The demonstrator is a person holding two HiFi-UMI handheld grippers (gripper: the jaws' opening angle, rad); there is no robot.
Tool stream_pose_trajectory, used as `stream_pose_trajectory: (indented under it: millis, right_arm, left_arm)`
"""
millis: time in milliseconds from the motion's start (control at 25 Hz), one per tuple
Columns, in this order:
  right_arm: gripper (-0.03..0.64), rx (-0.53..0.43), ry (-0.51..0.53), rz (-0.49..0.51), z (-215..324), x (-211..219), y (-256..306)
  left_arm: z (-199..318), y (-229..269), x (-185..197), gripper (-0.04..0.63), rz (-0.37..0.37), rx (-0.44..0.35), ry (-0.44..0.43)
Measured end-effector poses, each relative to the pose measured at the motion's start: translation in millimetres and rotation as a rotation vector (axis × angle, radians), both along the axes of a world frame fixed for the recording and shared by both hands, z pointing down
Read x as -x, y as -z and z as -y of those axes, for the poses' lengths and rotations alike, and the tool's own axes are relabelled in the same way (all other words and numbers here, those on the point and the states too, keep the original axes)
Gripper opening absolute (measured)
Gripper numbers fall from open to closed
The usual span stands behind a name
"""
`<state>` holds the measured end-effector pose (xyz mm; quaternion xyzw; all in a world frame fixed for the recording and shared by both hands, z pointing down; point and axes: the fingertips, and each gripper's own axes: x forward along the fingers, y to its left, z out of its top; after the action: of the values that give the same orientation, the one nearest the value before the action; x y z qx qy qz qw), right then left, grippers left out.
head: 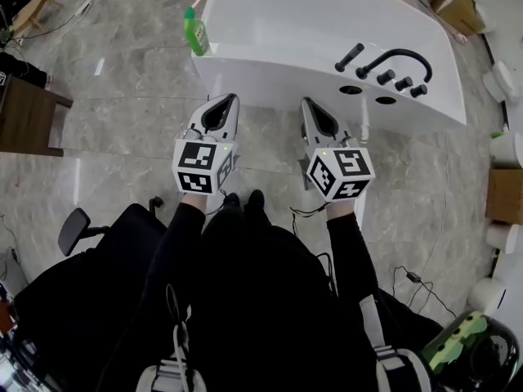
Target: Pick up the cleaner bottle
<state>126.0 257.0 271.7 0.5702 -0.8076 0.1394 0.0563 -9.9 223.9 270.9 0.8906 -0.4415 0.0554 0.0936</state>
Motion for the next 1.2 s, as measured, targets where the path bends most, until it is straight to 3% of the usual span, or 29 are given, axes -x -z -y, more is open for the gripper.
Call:
stream_pose_trajectory:
  millis: [520,920,1200]
  right_arm:
    - [0.002,-0.026,0.048,-0.010,21.8,2.7,11.1]
    - [0.002,-0.011,0.046,-0.024,57.1,3.6,8.0]
    - [0.002,0.007,0.061,-0.034,110.4,16.1,-2.1]
  left_arm:
    - [29.2,21.0,6.1,0.008,0.052,-0.055,0.042]
    - [70.2,18.3,15.9,0.008,0.029,-0.052,0.063]
    - [123.6,1.7,29.9,0.008,0.020,-0.030,0.079]
